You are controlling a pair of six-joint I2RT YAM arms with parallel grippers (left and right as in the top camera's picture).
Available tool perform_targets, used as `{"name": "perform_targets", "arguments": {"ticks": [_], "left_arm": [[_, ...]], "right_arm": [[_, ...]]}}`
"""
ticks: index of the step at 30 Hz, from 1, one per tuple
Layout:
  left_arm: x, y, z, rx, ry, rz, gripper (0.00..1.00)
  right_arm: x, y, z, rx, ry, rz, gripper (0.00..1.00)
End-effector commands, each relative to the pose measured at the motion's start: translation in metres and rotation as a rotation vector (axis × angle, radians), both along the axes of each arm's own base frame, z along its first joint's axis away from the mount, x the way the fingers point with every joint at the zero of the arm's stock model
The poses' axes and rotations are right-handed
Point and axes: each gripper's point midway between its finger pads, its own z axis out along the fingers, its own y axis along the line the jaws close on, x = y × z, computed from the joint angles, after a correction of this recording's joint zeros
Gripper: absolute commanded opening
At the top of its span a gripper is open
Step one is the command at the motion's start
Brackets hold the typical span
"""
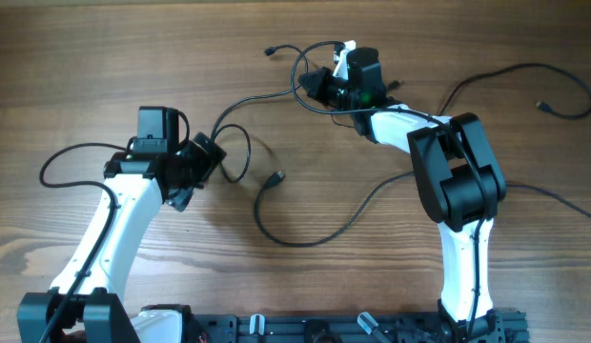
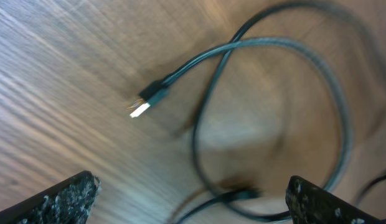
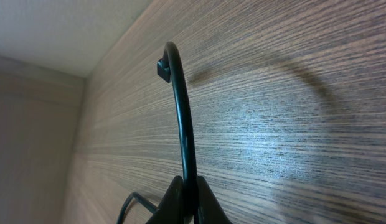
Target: Untangle cables
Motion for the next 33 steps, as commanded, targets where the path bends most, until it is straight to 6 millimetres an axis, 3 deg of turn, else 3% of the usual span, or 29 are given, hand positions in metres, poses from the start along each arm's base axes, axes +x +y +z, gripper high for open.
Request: {"name": "perform_targets", "arguments": {"ticks": [1,5,9,18,24,28,33], "left_arm": [[0.02,-0.007,0.008,-0.124,-0.038,0.215,1.0],[0.037,-0.007,0.017,-0.178,-0.102,0.3,1.0],[0.04,-0.011,0.018,-0.16,-0.122,0.245,1.0],[0.053,-0.068,0.024,0.136,-0.362,-0.536,1.0],[0.058,-0.047,0.017,0.399,-0.349,-0.642,1.0],[0.057,-0.047,0.007,0.411,-0.324,-0.68,1.0],[0.051,-0.055,-0.019,0.393,-0.254,-0.719,1.0]], "right_arm": [[-0.003,0.009,0.026,0.017,-0.051,0.043,0.04],[-0.004,0.011,0.026,0.019,-0.05,0.047,0.04],[-0.004,0.011,0.026,0.019,-0.05,0.047,0.04],[-0.005,0.011,0.026,0.022,-0.045,0.053,0.05],[-0.007,0.011,0.021,0.017,-0.023,0.056,0.04],[-0.007,0.011,0.021,0.017,-0.021,0.055,0.04],[-0.007,0.011,0.021,0.019,-0.02,0.054,0.04]]}}
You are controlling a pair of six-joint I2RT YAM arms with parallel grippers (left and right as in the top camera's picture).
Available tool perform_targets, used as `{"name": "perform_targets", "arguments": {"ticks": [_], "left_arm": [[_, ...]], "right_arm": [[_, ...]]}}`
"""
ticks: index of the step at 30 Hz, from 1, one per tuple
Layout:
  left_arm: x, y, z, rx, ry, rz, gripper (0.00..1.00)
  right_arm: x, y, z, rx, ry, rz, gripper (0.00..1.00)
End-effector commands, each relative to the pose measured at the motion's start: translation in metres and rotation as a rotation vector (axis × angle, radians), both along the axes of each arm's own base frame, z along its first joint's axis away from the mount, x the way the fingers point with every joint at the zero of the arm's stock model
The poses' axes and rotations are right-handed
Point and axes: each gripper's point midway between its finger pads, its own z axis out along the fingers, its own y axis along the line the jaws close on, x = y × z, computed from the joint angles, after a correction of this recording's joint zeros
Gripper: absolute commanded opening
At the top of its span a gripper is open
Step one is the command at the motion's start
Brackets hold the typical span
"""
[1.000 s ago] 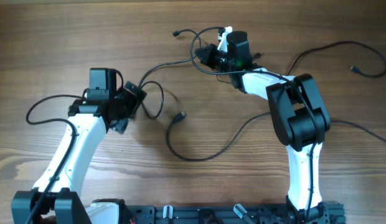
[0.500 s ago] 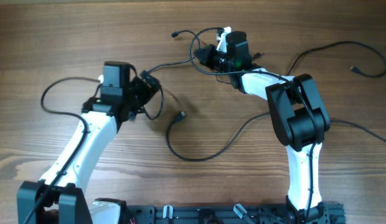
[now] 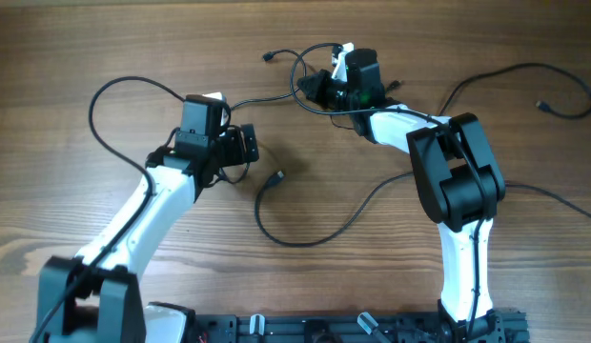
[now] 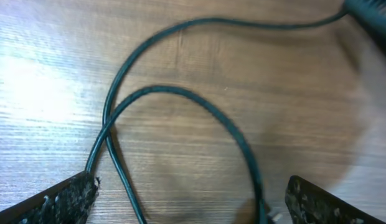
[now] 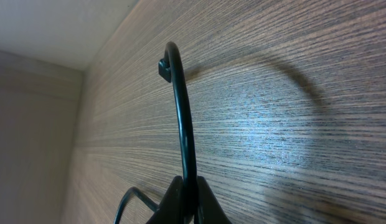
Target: Untangle cables
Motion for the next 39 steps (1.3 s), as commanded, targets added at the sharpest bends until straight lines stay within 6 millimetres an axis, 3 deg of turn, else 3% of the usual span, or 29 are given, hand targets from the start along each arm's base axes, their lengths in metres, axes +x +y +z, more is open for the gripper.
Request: {"name": "perform_targets", "arguments": {"ticks": [1,6,7,11,15,18,21,25,28,31,34,39], "left_arm": [[-0.005,-0.01,-0.021,0.046,0.048,-0.062,1.0],[-0.002,-0.027,-0.021,0.041,0.022,-0.102,0.99],[-0.002,-0.028,-0.021,0.04,0.02,-0.104,0.89],[-0.002,-0.027,-0.021,0.041,0.022,-0.104,0.34],[-0.003,-0.027,-0.021,0.041,0.024,-0.104,0.04],[-0.001,-0.021,-0.016,0.071,0.009,-0.083,0.04],[0.001,-0.005,0.009,0.137,-0.04,-0.028,0.04],[0.008,0.032,0.079,0.211,-0.234,0.177,0.04],[0.002,0.064,0.13,0.192,-0.383,0.37,0.04],[-0.007,0.086,0.158,0.142,-0.465,0.489,0.04],[-0.013,0.107,0.172,0.094,-0.507,0.587,0.04],[-0.01,0.115,0.164,0.099,-0.487,0.623,0.04]], "right_arm": [[-0.001,0.008,0.026,0.021,-0.049,0.035,0.04],[-0.002,0.007,0.025,0.02,-0.044,0.036,0.04],[-0.002,0.007,0.024,0.017,-0.038,0.035,0.05],[-0.004,0.006,0.02,0.008,-0.022,0.037,0.05],[-0.004,0.006,0.02,0.008,-0.022,0.037,0.05],[-0.004,0.006,0.02,0.007,-0.027,0.038,0.05],[0.0,0.0,0.021,0.01,-0.03,0.025,0.04],[0.006,-0.006,0.03,0.033,-0.056,0.019,0.05],[0.01,-0.01,0.044,0.047,-0.085,0.011,0.05],[0.018,-0.022,0.061,0.06,-0.112,-0.021,0.05],[0.028,-0.041,0.08,0.067,-0.146,-0.068,0.05],[0.046,-0.088,0.102,0.085,-0.168,-0.166,0.04]]}}
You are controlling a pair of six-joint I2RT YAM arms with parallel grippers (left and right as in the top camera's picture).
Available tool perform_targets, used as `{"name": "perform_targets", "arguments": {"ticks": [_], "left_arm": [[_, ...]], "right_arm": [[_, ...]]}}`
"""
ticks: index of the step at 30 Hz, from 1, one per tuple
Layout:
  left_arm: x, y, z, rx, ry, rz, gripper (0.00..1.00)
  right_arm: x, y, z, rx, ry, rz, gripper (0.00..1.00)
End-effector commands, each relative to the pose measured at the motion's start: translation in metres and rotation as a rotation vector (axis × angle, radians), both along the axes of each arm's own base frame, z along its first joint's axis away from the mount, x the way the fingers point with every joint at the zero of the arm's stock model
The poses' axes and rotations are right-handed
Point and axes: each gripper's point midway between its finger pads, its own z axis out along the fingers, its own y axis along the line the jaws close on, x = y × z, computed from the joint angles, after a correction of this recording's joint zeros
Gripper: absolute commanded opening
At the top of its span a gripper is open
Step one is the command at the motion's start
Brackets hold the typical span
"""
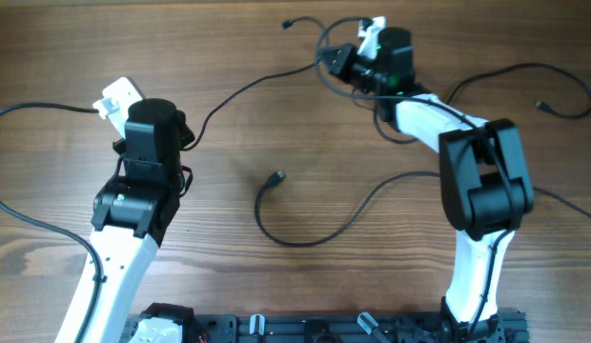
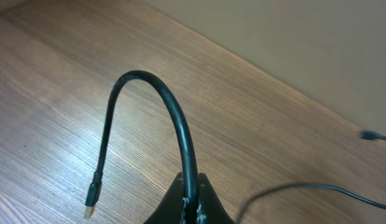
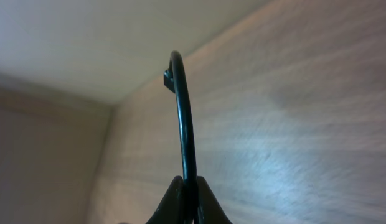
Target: Untangle cables
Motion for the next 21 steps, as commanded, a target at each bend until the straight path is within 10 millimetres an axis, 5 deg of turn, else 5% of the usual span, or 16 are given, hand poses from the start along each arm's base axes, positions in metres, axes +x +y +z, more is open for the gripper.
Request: {"name": "perform_targets", "arguments": {"ticks": [1,10,16,21], "left_arm": [[0.004,0.008,0.002,-0.039,-0.028,0.076,0.04],[0.048,-0.009,-0.035,-0.289,-0.095,0.17,0.04],[0.112,-0.06,-0.067,-0.528,-0.175,0.028,0.04],[0.153,-0.101,-0.083,-0.361,-0.263,-0.195,0.04]], "right_arm": [[0.016,-0.041,0.03,0.033,-0.034,-0.092,0.04],[0.041,-0.144,0.043,0.127,-0.017,-0.308,0.05],[0.046,-0.207,0.044,0.125,-0.032,-0.419,0.05],[0.049,-0.252,0.042,0.096,-0.04,-0.545,0.05]]}}
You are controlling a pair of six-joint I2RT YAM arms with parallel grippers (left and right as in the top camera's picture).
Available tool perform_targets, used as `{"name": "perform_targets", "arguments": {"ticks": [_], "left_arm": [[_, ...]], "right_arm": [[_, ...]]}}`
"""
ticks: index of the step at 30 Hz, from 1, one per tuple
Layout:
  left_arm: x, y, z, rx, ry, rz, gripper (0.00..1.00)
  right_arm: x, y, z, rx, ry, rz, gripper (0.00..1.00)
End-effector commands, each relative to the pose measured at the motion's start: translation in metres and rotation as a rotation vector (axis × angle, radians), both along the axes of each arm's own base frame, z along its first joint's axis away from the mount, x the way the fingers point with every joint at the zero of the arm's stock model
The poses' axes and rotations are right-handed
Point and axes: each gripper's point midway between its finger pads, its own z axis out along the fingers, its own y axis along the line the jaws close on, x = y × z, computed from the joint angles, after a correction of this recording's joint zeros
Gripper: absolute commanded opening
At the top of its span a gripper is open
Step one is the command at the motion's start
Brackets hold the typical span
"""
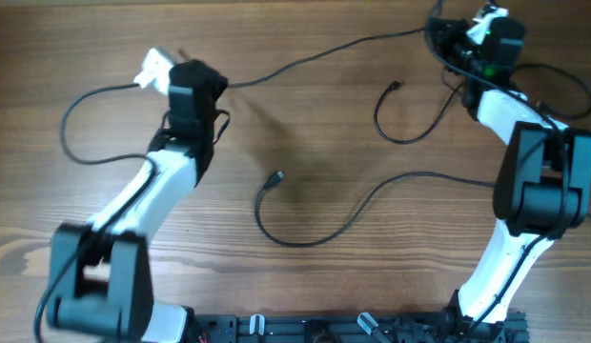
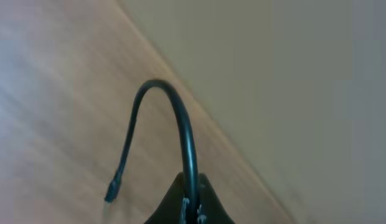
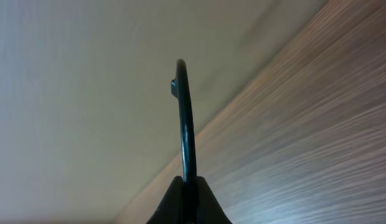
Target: Untangle cables
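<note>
Several black cables lie on the wooden table point(image 1: 305, 124). My left gripper point(image 1: 213, 90) is shut on a black cable at the upper left. In the left wrist view that cable point(image 2: 180, 118) arches up from the fingers point(image 2: 174, 202) and drops to a plug point(image 2: 112, 190). From the left gripper this cable point(image 1: 315, 57) runs right toward my right gripper point(image 1: 450, 40), which is shut on a thin black cable point(image 3: 183, 124) at the far upper right. A short looped cable point(image 1: 396, 119) lies apart below it.
A long cable with a USB plug point(image 1: 275, 178) curves across the table's middle toward the right arm. More cable point(image 1: 562, 81) lies at the right edge, and a wide loop point(image 1: 71, 138) trails left of the left arm. The table's far edge is close behind both grippers.
My left gripper has moved up and to the right with its cable. My right gripper has moved to the right corner with its cable. A short looped cable now lies by itself.
My left gripper was open over a crossed loop at centre left while the right held a cable at top centre. Later the left was shut on a cable and raised at the left. Now both grippers are farther apart and the tangle is spread out.
</note>
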Motion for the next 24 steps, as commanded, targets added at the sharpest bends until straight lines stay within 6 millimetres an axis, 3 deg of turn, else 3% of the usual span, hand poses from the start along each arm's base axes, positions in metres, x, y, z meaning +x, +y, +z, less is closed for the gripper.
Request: {"name": "perform_targets", "arguments": {"ticks": [1,4,7,11,14,18,24], "left_arm": [[0.02,-0.033,-0.021,0.2,-0.049,-0.149,0.04],[0.031,-0.04,-0.033,0.278,-0.091,-0.179,0.04],[0.038,-0.031,-0.048,0.293,-0.102,-0.133,0.04],[0.048,-0.023,-0.044,0.278,-0.19,-0.099,0.04],[0.053,-0.008,-0.032,0.271,-0.246,-0.061,0.04],[0.067,0.03,-0.016,0.274,-0.276,0.019,0.05],[0.076,0.053,-0.032,0.285,-0.231,0.057,0.18]], "right_arm": [[0.003,-0.032,0.02,-0.034,-0.039,-0.105,0.04],[0.002,-0.04,0.015,-0.066,-0.023,-0.126,0.05],[-0.002,-0.052,-0.003,-0.083,0.056,-0.194,0.04],[-0.006,-0.055,-0.014,-0.088,0.104,-0.212,0.04],[-0.01,-0.053,-0.022,-0.071,0.143,-0.211,0.04],[-0.025,-0.046,-0.047,-0.058,0.269,-0.191,0.04],[-0.031,-0.043,-0.056,-0.052,0.312,-0.18,0.04]]}}
